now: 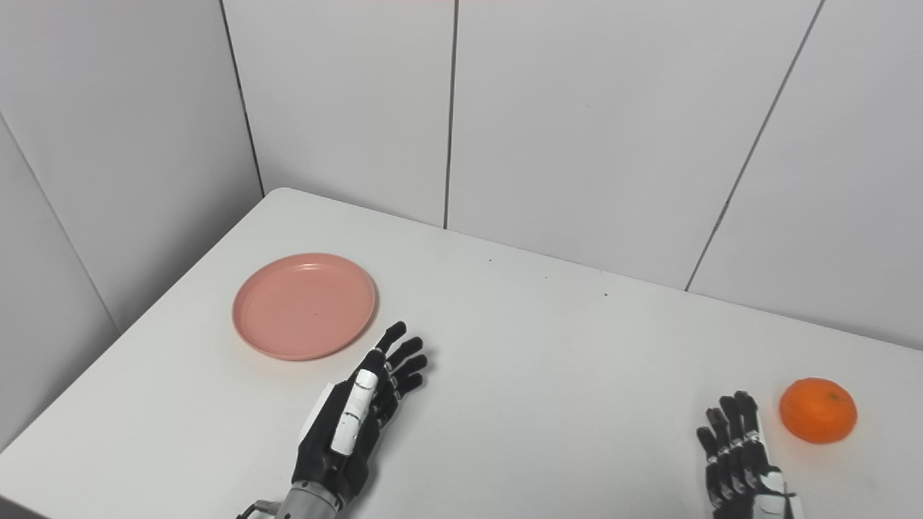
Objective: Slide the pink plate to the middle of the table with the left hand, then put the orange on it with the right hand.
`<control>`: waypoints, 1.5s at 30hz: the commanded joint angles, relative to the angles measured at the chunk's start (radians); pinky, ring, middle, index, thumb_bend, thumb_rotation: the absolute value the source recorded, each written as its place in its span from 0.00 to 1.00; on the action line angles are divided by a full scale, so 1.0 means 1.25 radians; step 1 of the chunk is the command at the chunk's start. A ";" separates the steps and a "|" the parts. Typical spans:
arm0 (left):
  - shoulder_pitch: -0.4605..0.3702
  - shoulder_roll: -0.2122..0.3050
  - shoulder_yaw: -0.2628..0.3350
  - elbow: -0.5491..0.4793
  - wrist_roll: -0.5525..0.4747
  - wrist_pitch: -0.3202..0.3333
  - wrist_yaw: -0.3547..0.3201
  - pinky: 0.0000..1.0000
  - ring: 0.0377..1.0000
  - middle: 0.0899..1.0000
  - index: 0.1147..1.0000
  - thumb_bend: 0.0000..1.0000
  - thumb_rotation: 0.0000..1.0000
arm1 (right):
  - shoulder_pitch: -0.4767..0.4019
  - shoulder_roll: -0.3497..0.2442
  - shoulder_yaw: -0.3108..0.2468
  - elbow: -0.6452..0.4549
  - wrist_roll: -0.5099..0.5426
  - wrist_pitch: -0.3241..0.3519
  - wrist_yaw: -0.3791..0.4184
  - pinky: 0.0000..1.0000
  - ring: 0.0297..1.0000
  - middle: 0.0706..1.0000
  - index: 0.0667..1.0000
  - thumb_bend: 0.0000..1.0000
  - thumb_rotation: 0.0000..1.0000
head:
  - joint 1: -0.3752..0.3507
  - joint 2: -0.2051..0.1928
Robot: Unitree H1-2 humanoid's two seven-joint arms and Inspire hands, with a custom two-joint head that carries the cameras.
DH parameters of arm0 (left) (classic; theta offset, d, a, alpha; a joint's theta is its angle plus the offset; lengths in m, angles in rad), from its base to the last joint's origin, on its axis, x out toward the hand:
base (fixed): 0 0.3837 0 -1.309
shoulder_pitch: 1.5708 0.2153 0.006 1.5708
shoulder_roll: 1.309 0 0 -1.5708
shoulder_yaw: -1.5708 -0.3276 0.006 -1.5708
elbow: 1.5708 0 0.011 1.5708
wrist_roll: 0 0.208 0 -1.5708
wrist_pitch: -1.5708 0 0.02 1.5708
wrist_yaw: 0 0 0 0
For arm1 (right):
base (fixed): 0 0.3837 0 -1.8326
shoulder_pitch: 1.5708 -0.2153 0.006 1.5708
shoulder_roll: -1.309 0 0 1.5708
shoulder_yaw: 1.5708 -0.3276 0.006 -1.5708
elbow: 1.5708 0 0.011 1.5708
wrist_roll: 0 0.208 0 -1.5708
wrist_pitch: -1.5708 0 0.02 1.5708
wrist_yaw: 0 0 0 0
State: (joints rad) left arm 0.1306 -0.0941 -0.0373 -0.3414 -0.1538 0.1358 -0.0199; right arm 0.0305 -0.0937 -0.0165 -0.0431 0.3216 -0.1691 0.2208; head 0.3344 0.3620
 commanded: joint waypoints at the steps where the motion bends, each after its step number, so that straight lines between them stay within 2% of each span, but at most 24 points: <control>1: -0.033 0.043 0.000 -0.038 0.000 -0.048 -0.030 0.92 0.88 0.89 0.87 0.85 0.80 | 0.041 -0.004 -0.007 0.070 0.001 -0.009 0.011 1.00 1.00 1.00 1.00 0.87 1.00 | 0.001 0.001; 3: -0.059 0.051 0.005 -0.048 0.002 -0.054 -0.040 0.91 0.87 0.87 0.84 0.88 0.76 | 0.039 -0.005 -0.008 0.078 0.001 -0.008 0.013 1.00 1.00 1.00 1.00 0.85 1.00 | -0.006 -0.004; 7: -0.107 0.065 0.014 -0.069 -0.014 -0.042 -0.050 0.93 0.84 0.83 0.80 0.91 0.76 | 0.038 -0.004 -0.011 0.084 -0.001 -0.006 0.009 1.00 1.00 1.00 1.00 0.84 1.00 | -0.006 -0.006; 12: -0.168 0.101 0.038 -0.121 -0.093 0.042 -0.046 0.91 0.82 0.82 0.80 0.94 0.74 | 0.036 -0.003 -0.011 0.093 0.002 -0.006 0.015 1.00 1.00 1.00 1.00 0.83 1.00 | -0.015 -0.011; 15: -0.201 0.127 0.068 -0.130 -0.138 0.062 -0.048 0.93 0.82 0.80 0.78 0.92 0.71 | 0.038 -0.002 -0.010 0.090 0.004 0.000 0.015 1.00 1.00 1.00 1.00 0.83 1.00 | -0.018 -0.012; 18: -0.230 0.154 0.103 -0.127 -0.179 0.082 -0.045 0.89 0.81 0.77 0.76 0.92 0.70 | 0.039 0.000 -0.009 0.089 0.005 0.002 0.015 1.00 1.00 1.00 1.00 0.84 1.00 | -0.021 -0.011; 22: -0.266 0.204 0.132 -0.115 -0.202 0.084 -0.058 0.90 0.83 0.80 0.77 0.91 0.74 | 0.040 0.001 -0.008 0.084 0.005 0.008 0.014 1.00 1.00 1.00 1.00 0.84 1.00 | -0.025 -0.011; 25: -0.304 0.246 0.147 -0.130 -0.211 0.114 -0.057 0.93 0.87 0.83 0.80 0.90 0.79 | 0.042 0.002 -0.008 0.078 -0.001 0.015 0.007 1.00 1.00 1.00 1.00 0.83 1.00 | -0.027 -0.011; 30: -0.354 0.279 0.174 -0.132 -0.227 0.148 -0.038 0.95 0.89 0.84 0.78 0.92 0.77 | 0.045 0.004 -0.009 0.069 0.001 0.027 0.004 1.00 1.00 1.00 1.00 0.81 1.00 | -0.027 -0.009; 38: -0.400 0.350 0.225 -0.029 -0.234 0.110 -0.078 1.00 0.89 0.83 0.83 0.92 0.76 | 0.047 0.001 -0.010 0.066 0.014 0.035 0.010 1.00 1.00 1.00 1.00 0.82 1.00 | -0.025 -0.006; 42: -0.406 0.366 0.256 0.044 -0.221 0.047 -0.097 1.00 0.89 0.86 0.87 0.89 0.77 | 0.045 -0.003 -0.010 0.072 0.010 0.031 0.009 1.00 1.00 1.00 1.00 0.82 1.00 | -0.025 -0.009; 45: -0.411 0.379 0.276 0.105 -0.213 -0.012 -0.112 0.97 0.90 0.86 0.84 0.88 0.79 | 0.044 -0.004 -0.013 0.071 0.013 0.037 0.008 1.00 1.00 1.00 1.00 0.83 1.00 | -0.023 -0.007</control>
State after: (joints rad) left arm -0.3372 0.3478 0.2970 -0.2103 -0.4265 0.1918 -0.1389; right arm 0.0249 -0.0969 -0.0263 -0.0278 0.3288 -0.1523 0.2222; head 0.3037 0.3513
